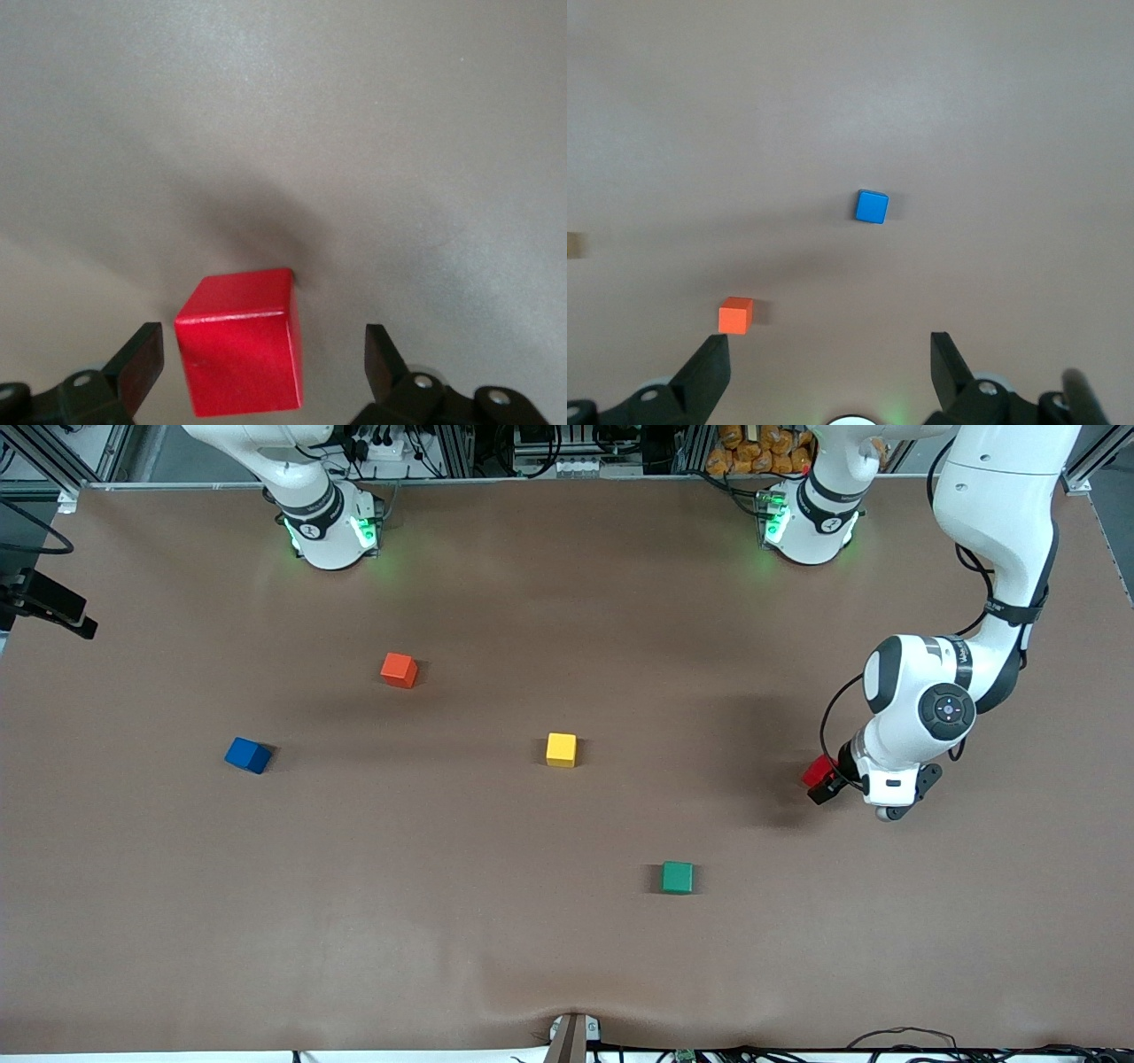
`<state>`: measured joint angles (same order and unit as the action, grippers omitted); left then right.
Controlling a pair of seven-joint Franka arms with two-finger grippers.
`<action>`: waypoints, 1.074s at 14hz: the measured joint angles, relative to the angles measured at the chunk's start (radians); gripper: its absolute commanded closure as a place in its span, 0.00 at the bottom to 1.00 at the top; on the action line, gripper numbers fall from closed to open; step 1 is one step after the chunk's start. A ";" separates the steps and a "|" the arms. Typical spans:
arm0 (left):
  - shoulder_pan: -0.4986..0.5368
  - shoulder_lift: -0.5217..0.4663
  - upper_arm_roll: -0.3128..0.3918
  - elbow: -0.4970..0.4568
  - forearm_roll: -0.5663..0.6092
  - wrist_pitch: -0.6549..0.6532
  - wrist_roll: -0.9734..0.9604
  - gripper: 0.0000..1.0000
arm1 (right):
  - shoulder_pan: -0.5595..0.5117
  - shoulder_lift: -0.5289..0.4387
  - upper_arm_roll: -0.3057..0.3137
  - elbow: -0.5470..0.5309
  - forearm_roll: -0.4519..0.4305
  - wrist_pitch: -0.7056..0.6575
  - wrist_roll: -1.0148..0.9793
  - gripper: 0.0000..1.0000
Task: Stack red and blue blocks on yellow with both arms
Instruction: 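Close the left gripper on the red cube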
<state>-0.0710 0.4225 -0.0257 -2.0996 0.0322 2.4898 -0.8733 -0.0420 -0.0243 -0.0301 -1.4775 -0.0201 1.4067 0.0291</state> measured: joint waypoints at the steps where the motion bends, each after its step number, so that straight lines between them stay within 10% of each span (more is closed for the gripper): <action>1: -0.001 0.000 0.000 0.000 0.000 0.000 -0.013 0.00 | 0.000 0.000 0.000 0.000 0.000 0.000 0.000 0.00; 15: 0.002 0.002 0.001 -0.010 0.000 0.000 -0.041 0.00 | 0.000 0.002 0.000 0.000 0.000 0.001 0.000 0.00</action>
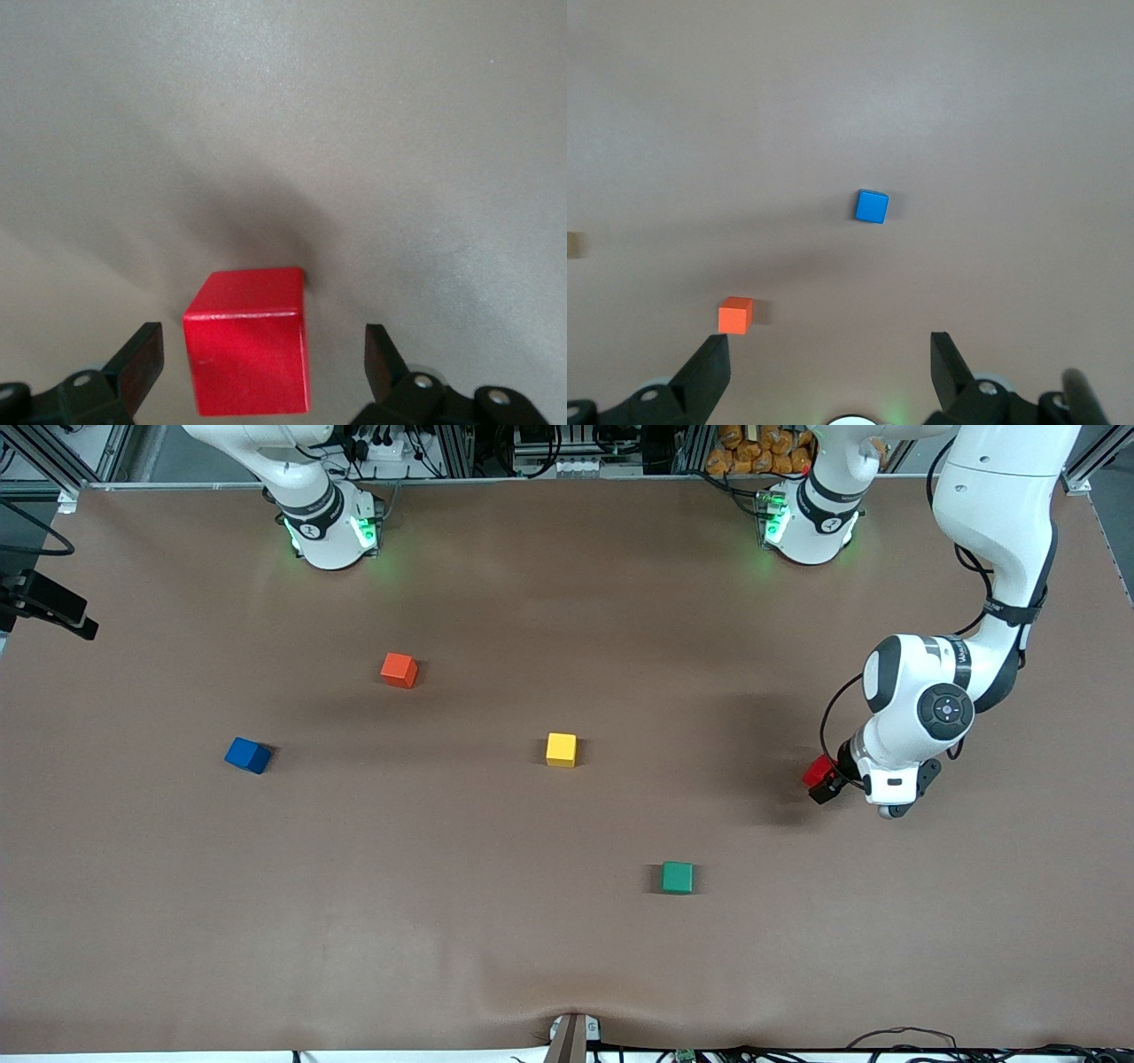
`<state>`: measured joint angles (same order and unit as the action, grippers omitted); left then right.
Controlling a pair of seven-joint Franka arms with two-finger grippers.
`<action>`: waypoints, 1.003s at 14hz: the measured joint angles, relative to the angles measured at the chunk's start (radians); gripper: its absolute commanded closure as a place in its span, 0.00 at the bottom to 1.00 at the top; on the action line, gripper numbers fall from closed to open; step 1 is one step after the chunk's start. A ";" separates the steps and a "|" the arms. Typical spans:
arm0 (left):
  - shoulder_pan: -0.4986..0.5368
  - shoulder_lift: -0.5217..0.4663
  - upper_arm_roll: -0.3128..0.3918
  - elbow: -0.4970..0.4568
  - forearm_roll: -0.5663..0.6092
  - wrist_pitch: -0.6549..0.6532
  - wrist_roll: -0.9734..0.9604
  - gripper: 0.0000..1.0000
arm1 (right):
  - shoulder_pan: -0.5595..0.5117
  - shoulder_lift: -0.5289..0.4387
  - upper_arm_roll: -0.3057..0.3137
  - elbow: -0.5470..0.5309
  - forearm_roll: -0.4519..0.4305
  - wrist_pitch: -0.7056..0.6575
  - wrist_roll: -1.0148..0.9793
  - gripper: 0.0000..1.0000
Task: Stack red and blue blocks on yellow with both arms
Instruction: 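Close the left gripper on the red cube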
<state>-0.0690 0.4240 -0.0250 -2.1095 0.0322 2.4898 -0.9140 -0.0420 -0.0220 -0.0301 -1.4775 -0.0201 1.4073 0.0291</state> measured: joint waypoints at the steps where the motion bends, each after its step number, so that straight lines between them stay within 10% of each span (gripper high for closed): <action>1: 0.000 0.001 0.000 -0.001 0.000 0.000 -0.006 0.00 | 0.000 0.000 0.000 0.000 0.000 0.000 0.000 0.00; 7: -0.002 0.019 -0.001 -0.003 0.000 0.000 -0.010 0.15 | -0.003 0.000 -0.001 0.000 0.020 0.002 0.000 0.00; 14: -0.007 0.057 -0.001 -0.003 0.000 0.029 -0.010 0.59 | -0.010 0.001 -0.001 0.000 0.024 0.002 0.000 0.00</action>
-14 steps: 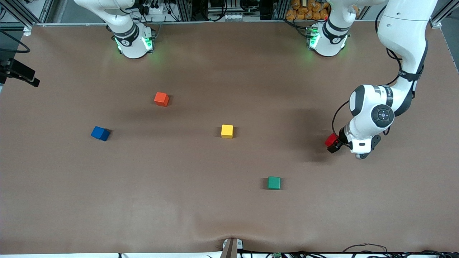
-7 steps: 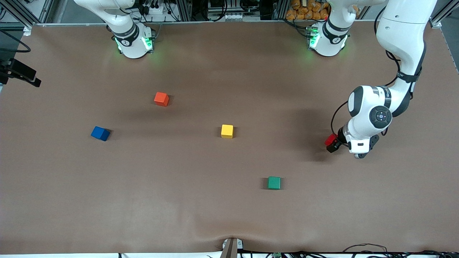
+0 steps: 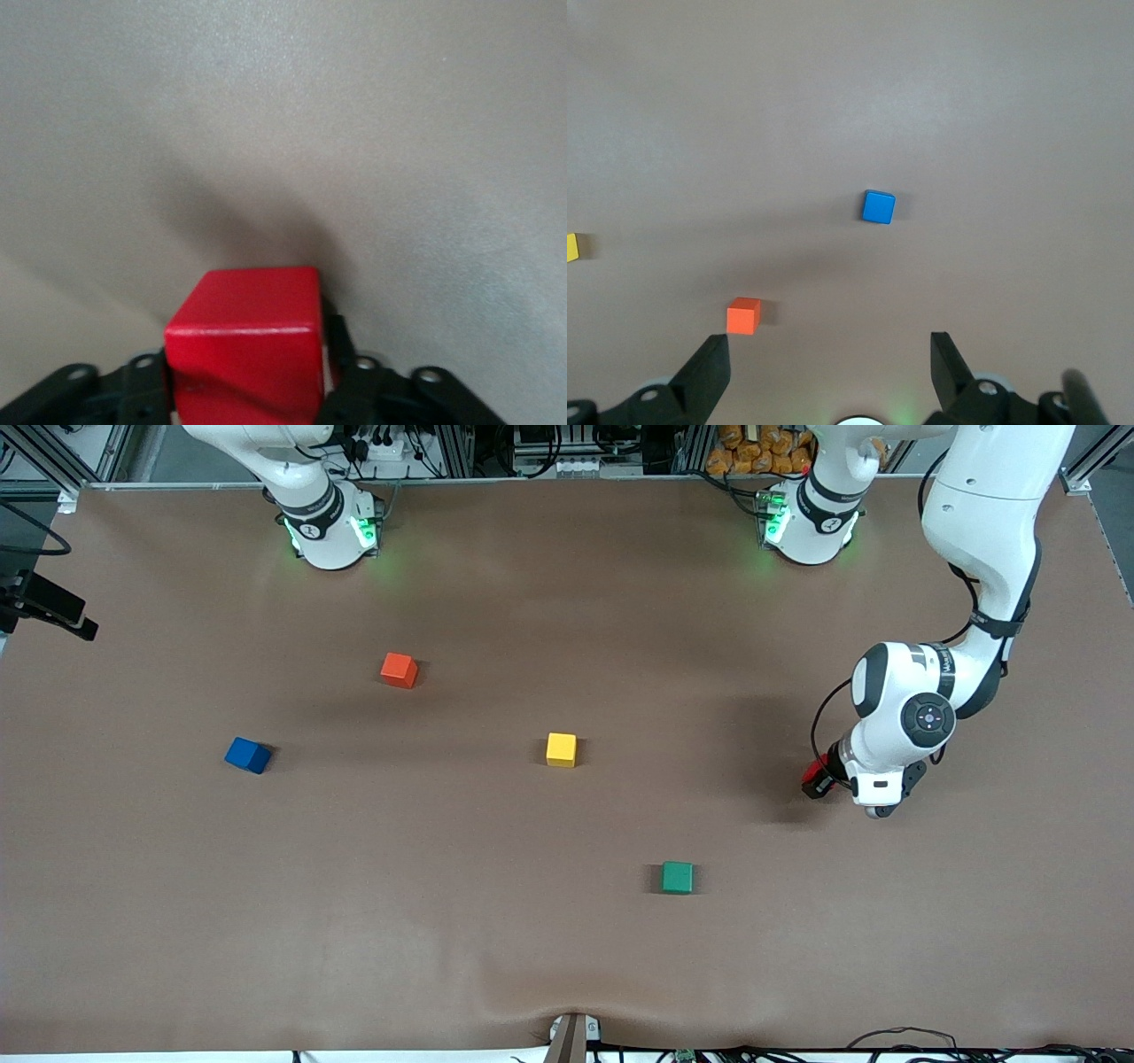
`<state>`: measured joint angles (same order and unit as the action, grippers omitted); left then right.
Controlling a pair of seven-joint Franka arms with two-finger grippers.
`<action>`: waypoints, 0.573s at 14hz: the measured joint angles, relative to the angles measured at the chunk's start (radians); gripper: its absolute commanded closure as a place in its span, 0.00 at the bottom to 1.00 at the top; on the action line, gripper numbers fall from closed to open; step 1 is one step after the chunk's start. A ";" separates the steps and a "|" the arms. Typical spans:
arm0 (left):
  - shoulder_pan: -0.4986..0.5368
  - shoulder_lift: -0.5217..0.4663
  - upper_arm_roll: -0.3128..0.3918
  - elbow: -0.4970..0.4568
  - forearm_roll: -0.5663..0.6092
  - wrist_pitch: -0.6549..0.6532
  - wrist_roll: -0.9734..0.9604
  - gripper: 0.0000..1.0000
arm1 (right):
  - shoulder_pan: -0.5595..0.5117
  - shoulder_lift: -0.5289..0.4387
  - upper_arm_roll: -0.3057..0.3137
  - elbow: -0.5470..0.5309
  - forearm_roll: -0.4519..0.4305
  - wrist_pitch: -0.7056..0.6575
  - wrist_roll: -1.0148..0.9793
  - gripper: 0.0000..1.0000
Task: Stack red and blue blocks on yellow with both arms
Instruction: 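Close the left gripper on the red cube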
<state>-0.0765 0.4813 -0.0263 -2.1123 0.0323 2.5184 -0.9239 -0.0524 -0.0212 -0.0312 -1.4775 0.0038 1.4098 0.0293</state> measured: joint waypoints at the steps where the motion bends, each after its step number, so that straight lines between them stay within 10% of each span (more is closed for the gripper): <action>1: 0.000 0.000 0.000 0.001 0.000 0.001 0.000 0.59 | 0.000 0.000 0.000 0.000 0.000 0.000 0.000 0.00; 8: -0.012 0.000 -0.002 0.010 0.000 0.003 0.000 0.63 | -0.001 0.014 0.000 0.000 0.001 0.000 0.000 0.00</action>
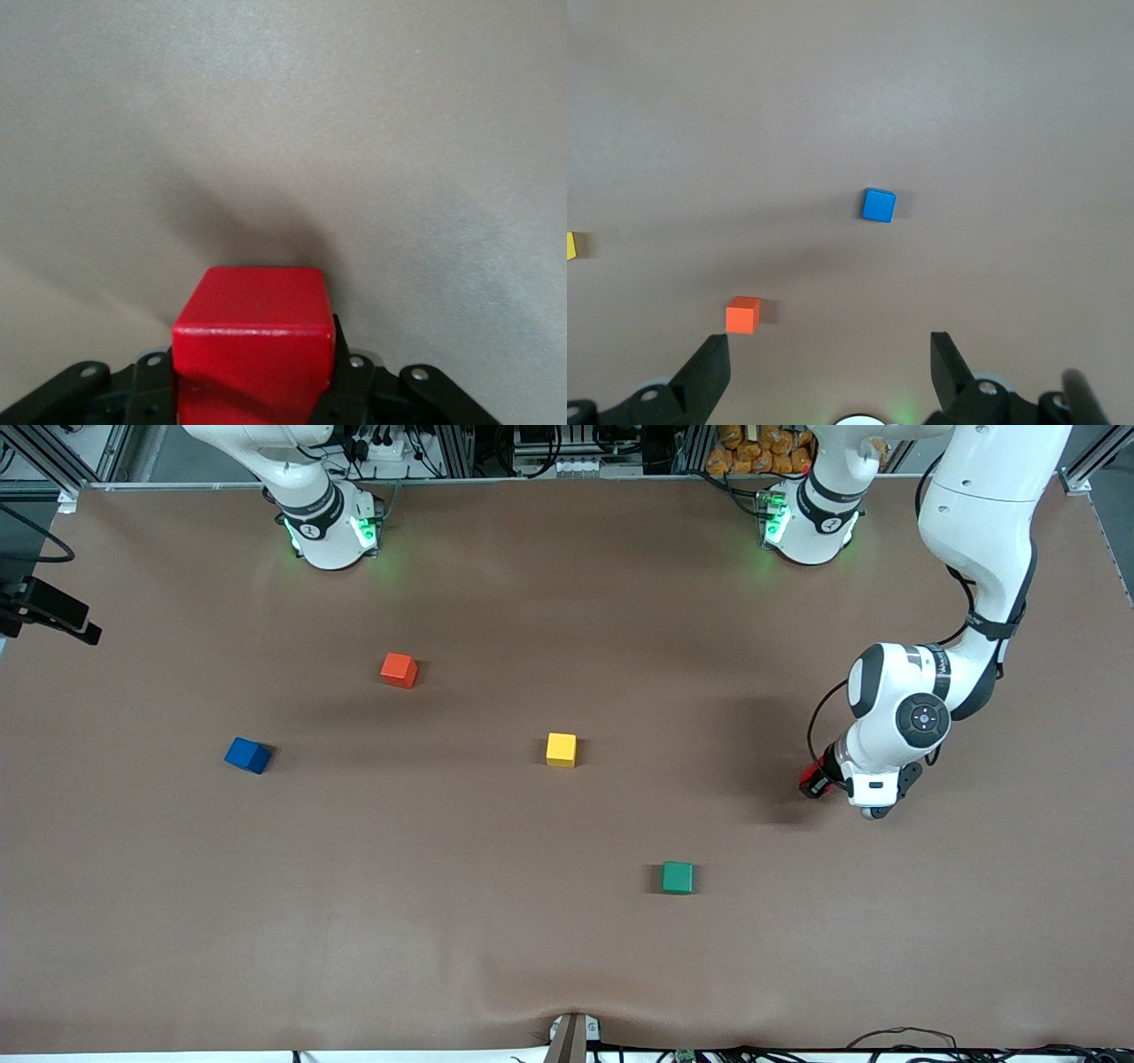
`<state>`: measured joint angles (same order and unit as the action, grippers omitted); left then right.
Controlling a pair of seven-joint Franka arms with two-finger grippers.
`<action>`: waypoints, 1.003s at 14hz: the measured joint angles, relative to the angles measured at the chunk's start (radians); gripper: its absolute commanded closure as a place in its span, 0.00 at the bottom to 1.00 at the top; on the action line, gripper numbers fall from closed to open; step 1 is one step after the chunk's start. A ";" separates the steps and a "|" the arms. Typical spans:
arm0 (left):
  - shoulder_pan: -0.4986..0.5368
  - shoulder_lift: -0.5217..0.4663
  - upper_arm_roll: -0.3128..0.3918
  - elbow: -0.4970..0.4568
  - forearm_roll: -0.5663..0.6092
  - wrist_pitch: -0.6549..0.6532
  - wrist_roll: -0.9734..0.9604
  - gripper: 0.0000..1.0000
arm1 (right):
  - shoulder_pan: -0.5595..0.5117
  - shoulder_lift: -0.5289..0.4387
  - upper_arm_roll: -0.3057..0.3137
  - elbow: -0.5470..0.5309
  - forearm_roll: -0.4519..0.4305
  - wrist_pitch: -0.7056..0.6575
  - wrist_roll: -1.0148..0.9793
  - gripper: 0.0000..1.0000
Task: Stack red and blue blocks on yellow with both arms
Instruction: 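Close the left gripper on the red cube, then lift the red cube and carry it over the yellow cube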
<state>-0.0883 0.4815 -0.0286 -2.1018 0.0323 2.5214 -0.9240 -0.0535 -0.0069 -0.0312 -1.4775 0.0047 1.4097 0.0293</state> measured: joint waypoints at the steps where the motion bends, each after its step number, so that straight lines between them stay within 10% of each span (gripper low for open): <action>1: -0.001 0.000 0.000 0.004 0.000 0.000 0.000 0.63 | 0.000 0.000 0.000 0.000 0.000 0.000 0.000 0.00; 14: -0.033 0.000 -0.002 0.039 0.000 0.000 0.000 0.63 | -0.003 0.015 0.000 0.000 0.001 0.002 0.000 0.00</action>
<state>-0.1211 0.4815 -0.0302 -2.0628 0.0323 2.5214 -0.9240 -0.0562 0.0085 -0.0312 -1.4775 0.0053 1.4115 0.0293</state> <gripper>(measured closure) 0.441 0.000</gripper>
